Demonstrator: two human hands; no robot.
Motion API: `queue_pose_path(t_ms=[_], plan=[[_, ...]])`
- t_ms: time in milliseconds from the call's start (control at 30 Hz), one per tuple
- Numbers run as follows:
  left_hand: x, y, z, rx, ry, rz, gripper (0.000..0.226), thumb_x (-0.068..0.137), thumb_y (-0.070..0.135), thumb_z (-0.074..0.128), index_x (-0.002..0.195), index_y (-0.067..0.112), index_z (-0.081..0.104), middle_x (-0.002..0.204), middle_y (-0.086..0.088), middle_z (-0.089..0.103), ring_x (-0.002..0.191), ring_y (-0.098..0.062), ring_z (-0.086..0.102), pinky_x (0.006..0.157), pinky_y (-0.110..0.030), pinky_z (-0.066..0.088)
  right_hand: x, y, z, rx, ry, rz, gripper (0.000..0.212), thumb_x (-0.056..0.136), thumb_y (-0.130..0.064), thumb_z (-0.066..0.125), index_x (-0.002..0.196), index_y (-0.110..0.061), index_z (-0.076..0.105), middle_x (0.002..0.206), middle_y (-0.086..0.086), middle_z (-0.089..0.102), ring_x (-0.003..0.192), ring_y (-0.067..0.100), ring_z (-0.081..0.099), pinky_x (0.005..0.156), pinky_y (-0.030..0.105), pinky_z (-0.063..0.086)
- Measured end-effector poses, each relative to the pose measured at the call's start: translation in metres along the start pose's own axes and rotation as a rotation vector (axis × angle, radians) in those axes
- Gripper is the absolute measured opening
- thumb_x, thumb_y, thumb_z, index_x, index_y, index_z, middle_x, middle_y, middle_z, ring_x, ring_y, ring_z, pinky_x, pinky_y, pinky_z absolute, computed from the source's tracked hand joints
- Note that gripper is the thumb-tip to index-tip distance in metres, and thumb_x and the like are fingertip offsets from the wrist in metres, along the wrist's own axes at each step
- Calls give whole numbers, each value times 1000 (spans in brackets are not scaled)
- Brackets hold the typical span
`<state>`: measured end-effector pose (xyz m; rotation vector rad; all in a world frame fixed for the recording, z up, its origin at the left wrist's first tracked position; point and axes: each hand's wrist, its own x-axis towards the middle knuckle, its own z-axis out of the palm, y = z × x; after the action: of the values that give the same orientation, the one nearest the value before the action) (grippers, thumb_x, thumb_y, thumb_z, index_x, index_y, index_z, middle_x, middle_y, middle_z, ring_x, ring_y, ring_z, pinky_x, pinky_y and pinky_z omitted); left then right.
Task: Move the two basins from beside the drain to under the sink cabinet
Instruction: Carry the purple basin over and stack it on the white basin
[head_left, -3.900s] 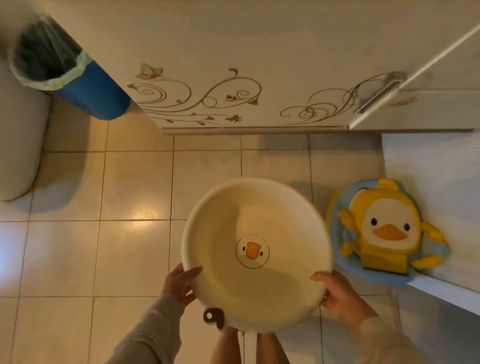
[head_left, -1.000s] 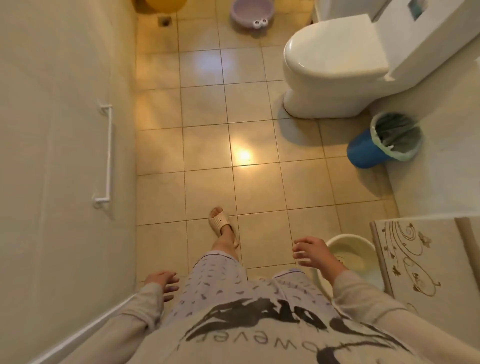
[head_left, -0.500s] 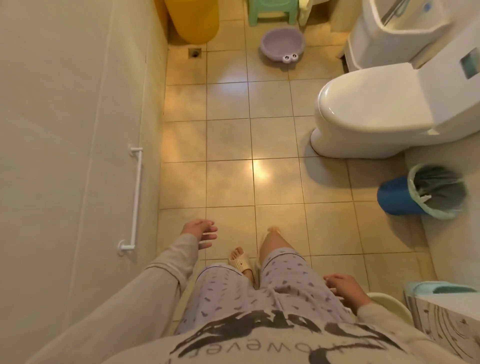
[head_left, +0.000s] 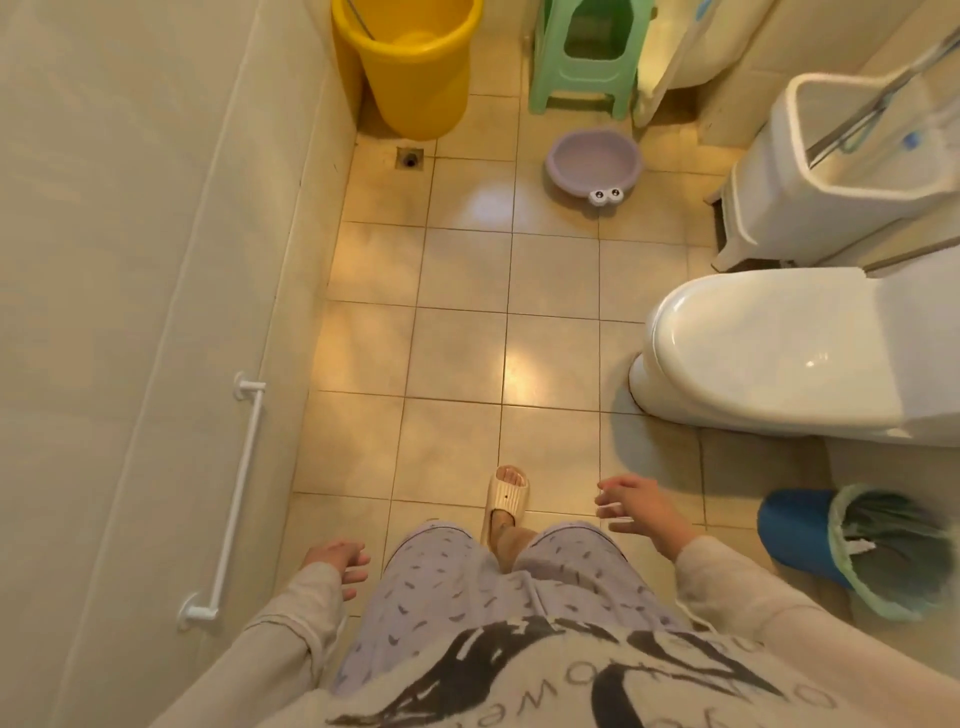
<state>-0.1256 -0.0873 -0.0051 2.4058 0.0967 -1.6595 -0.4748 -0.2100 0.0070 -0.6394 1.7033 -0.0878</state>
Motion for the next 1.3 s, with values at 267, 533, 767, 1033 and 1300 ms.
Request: queue_pose_path(t_ms=[267,533,767,1033,1300], plan=[[13,88,8,-47,16,-67,20,90,9,50,71,3,56,70,-9,55,57,-21,46,53,-28,38,55,-120,-19,-81,-3,-79,23,93,-14,48,109,-3,60,95,14,62,74,21,59,63,29,47],[48,274,0,26,-66,-24,23,91,14,50,70,4,53,51,-6,50,39,-17,45,48,-26,46,98,-175,-9,60,56,57,29,92,-15,50,114,2,58,91,14,61,73,22,57,64,31,49],[42,474,12,224,-110,285,5,91,13,49,91,14,54,72,-1,58,58,-13,51,54,-25,39,111,-203,-5,307,173,254,32,92,-14,52,116,6,59,91,16,59,73,26,57,59,30,48],[50,607,56,352,-111,332,10,90,14,50,96,13,58,72,0,62,58,-14,54,53,-26,44,151,-269,-17,436,207,325,26,92,-12,50,111,3,59,77,11,57,64,22,55,57,30,47],[60,648,90,425,-44,140,12,90,9,47,95,4,57,81,-12,59,55,-21,47,57,-28,38,225,-398,-90,566,192,225,16,92,-15,51,104,-7,57,89,12,59,75,22,59,63,31,49]])
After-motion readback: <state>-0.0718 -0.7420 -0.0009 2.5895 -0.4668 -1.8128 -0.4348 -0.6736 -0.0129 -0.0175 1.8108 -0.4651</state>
